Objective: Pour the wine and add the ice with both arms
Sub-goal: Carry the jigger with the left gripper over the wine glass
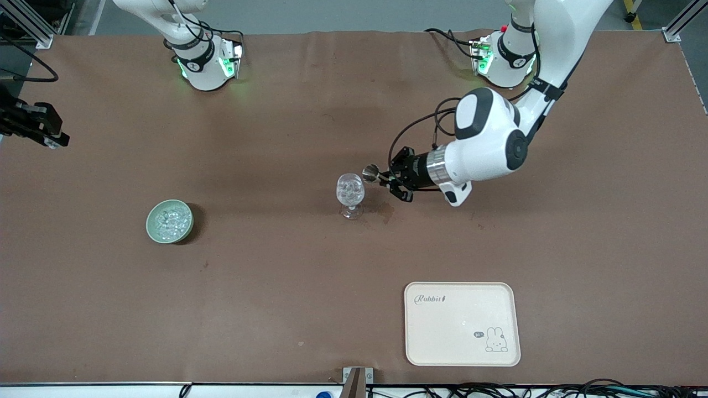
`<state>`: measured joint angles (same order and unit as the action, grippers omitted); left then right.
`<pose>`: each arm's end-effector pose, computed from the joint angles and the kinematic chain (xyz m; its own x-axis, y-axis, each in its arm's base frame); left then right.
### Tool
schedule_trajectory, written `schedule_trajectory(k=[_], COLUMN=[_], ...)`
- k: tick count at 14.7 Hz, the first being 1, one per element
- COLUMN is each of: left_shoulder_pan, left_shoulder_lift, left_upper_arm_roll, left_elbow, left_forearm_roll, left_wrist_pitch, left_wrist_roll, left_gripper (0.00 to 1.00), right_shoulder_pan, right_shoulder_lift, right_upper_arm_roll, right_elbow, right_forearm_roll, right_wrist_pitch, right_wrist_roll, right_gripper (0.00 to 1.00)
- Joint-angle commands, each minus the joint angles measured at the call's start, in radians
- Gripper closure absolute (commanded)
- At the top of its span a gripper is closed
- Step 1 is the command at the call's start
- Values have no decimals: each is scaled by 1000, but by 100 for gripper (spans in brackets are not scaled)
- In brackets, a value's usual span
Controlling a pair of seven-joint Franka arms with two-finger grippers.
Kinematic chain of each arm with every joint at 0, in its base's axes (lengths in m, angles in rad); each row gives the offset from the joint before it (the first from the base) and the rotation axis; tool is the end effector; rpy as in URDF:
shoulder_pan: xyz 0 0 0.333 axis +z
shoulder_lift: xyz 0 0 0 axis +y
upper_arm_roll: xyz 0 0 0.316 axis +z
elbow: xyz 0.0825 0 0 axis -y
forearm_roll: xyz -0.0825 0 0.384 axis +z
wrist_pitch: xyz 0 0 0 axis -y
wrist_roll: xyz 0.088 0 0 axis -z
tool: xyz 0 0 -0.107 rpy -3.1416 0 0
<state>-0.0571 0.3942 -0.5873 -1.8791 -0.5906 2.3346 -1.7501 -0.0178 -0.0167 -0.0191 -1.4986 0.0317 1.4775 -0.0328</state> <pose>0.5222 -0.3707 0.3492 -0.0402 0.8041 -0.5931 0.9841 -0.0710 -0.1630 0.5397 -0.0164 0.6593 1.0000 -0.0012 -0.0033 -0.0013 -0.9995 -0.0320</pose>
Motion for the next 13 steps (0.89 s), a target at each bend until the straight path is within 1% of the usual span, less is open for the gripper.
schedule_trajectory(k=[1, 3, 6, 8, 13], left_shoulder_pan=[-26, -42, -81, -89, -110], left_shoulder_lift=[-17, -17, -5, 5, 5], left_upper_arm_roll=[3, 3, 3, 3, 3], left_elbow=[24, 28, 69, 89, 92], left_forearm_roll=[93, 165, 274, 351, 434], left_wrist_pitch=[5, 5, 5, 3, 2], left_wrist_roll=[-135, -215, -356, -432, -505], left_gripper=[99, 99, 99, 99, 99], right_shoulder_pan=[-5, -5, -5, -4, -1], right_shoulder_lift=[0, 0, 1, 3, 4], right_upper_arm_roll=[8, 7, 8, 8, 8], right_elbow=[6, 6, 6, 6, 6], right_forearm_roll=[-7, -7, -7, -7, -7], right_wrist_pitch=[-5, -5, -2, -2, 1], right_wrist_roll=[-6, -7, -6, -3, 4], right_gripper=[94, 94, 94, 94, 94])
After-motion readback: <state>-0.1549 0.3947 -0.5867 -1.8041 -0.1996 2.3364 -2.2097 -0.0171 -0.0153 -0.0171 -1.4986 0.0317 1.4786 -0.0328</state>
